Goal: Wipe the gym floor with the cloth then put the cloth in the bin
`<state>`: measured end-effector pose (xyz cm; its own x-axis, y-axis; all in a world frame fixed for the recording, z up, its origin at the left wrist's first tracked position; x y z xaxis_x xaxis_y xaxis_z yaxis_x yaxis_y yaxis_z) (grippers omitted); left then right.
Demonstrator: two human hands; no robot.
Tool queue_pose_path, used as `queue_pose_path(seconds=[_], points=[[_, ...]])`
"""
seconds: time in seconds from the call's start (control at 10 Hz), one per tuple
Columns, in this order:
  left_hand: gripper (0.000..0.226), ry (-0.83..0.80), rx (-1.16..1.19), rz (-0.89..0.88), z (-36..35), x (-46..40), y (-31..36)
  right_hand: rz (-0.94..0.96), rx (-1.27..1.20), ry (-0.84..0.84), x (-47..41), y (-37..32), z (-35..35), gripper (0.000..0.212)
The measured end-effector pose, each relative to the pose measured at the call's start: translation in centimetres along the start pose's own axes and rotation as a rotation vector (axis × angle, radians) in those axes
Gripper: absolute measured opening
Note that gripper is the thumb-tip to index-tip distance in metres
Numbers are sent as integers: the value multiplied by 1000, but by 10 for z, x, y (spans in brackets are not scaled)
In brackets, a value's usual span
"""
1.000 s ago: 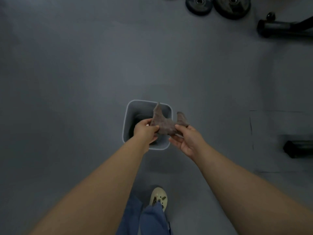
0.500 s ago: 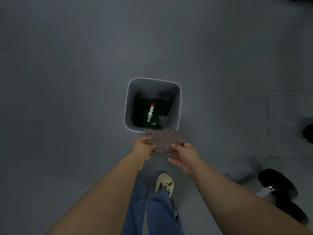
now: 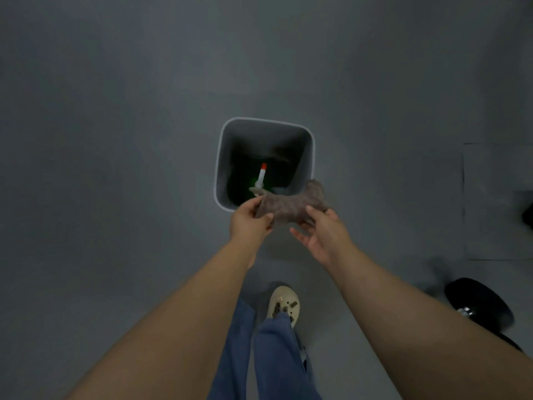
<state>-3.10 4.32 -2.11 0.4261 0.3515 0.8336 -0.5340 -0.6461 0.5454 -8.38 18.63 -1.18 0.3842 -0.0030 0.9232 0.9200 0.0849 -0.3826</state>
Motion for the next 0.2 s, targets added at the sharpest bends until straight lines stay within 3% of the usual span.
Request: queue_pose_path(seconds=[0.2], points=[[42,64,-247,128,28,-17,-47,-175,136,23,-2,46,8,31]])
Point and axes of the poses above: each hand's wrist, its own x-axis away from the middle knuckle, its own z-axis out of the back of the hand, y = z × x, the point moved 9 cm from there along -x, towards the middle knuckle, and after that the axes turned 13 degrees about x, right-handed, at the moved point
